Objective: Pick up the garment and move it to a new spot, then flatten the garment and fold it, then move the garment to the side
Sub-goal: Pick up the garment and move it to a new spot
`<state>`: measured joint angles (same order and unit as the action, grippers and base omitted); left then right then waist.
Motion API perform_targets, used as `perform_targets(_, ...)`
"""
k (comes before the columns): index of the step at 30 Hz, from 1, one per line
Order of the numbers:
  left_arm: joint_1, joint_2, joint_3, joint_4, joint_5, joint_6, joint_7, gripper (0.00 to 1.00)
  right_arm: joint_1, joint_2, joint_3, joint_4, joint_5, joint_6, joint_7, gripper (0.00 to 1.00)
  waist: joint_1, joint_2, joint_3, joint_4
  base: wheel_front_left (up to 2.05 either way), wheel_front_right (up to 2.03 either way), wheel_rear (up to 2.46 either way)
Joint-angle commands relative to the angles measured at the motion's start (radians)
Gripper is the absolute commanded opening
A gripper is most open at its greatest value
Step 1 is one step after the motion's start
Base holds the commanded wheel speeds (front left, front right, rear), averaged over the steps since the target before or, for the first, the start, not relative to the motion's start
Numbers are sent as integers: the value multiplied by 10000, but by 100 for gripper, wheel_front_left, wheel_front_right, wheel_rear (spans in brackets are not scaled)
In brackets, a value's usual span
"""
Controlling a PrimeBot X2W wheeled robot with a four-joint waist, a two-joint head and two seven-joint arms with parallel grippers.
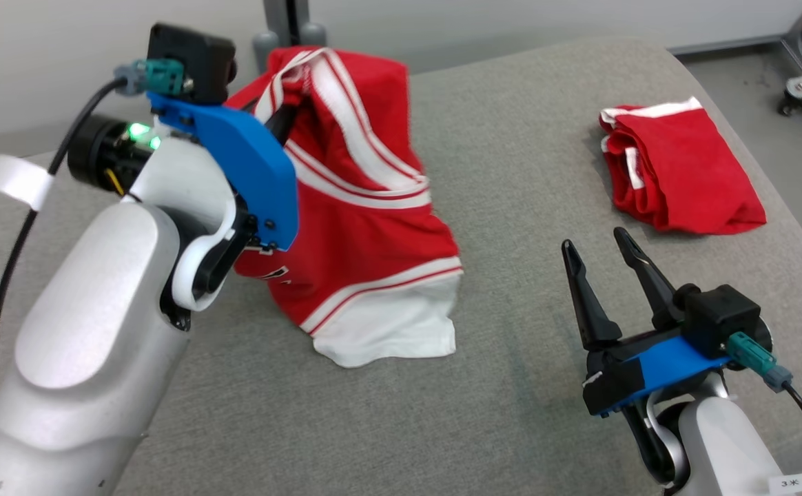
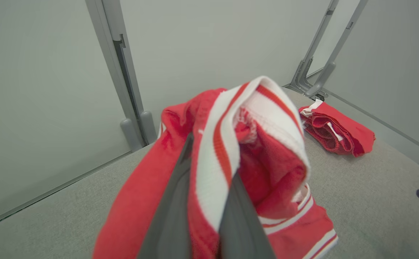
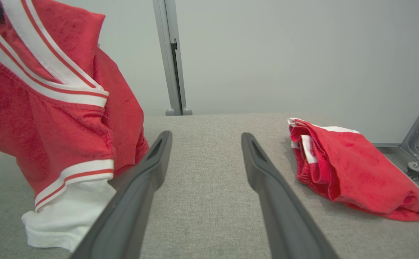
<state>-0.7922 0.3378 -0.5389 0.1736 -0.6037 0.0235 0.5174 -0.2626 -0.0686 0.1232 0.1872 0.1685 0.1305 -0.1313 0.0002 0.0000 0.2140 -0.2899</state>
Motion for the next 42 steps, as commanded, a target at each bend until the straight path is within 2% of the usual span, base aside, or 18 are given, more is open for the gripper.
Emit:
perform_targets(1,116,-62,-31,231,111,71,-258,0,-136,66,51,54,42,6,-84,100,-2,0,87,-85,0,0,0)
perform_targets(3,253,-207,-38,940,219,228,-622,0,-262,94,138,150,107,6,-169,100,-2,0,265,-237,0,0,0)
perform_targets(4,315,-282,-69,1270,279,268,-828,11,-311,105,182,196,122,6,-231,100,-2,0,331,-296,0,0,0)
perform_targets(5,321,-391,-79,1594,319,285,-1070,38,-375,117,212,257,126,6,-250,100,-2,0,391,-334,0,0,0)
perform_targets(6,321,-476,-105,1894,381,222,-1355,97,-427,129,247,311,133,6,-302,100,-2,0,441,-365,0,0,0)
perform_targets(7,335,-558,-89,2178,416,239,-1657,100,-450,132,261,364,149,6,-334,100,-2,0,460,-375,0,0,0)
perform_targets(11,433,-999,-93,3104,475,138,-2823,100,-423,135,179,518,124,6,-408,100,-2,0,447,-231,0,0,0)
perform_targets(16,1028,-1530,-80,3624,186,-337,-4406,100,-170,127,-120,641,35,6,-403,100,-2,0,218,285,0,0,0)
perform_targets(19,1530,-1644,-103,3653,166,-655,-5436,100,-19,140,-322,602,59,6,-367,100,-2,0,14,631,0,0,0)
perform_targets(22,2123,-1541,-101,3570,293,-751,-6498,100,169,148,-440,532,25,6,-274,100,-2,0,-206,979,0,0,0)
perform_targets(24,2500,-1432,-55,3499,374,-703,-7069,100,325,146,-594,494,32,6,-199,100,-2,0,-347,1228,0,0,0)
perform_targets(28,3296,-1259,396,3102,449,-298,-7699,100,702,95,-1061,367,-30,6,-109,100,-2,0,-566,1744,0,0,0)
perform_targets(34,4944,-989,1808,1646,762,215,-7827,100,1312,72,-1572,205,-105,6,68,100,-2,0,-871,2273,0,0,0)
perform_targets(40,6430,-1037,3069,882,1139,421,-7835,100,1683,113,-1701,97,-58,6,229,100,-2,0,-1134,2565,0,0,0)
perform_targets(42,6618,-1061,3215,852,1169,440,-7834,100,1716,120,-1692,100,-48,6,245,100,-2,0,-1181,2595,0,0,0)
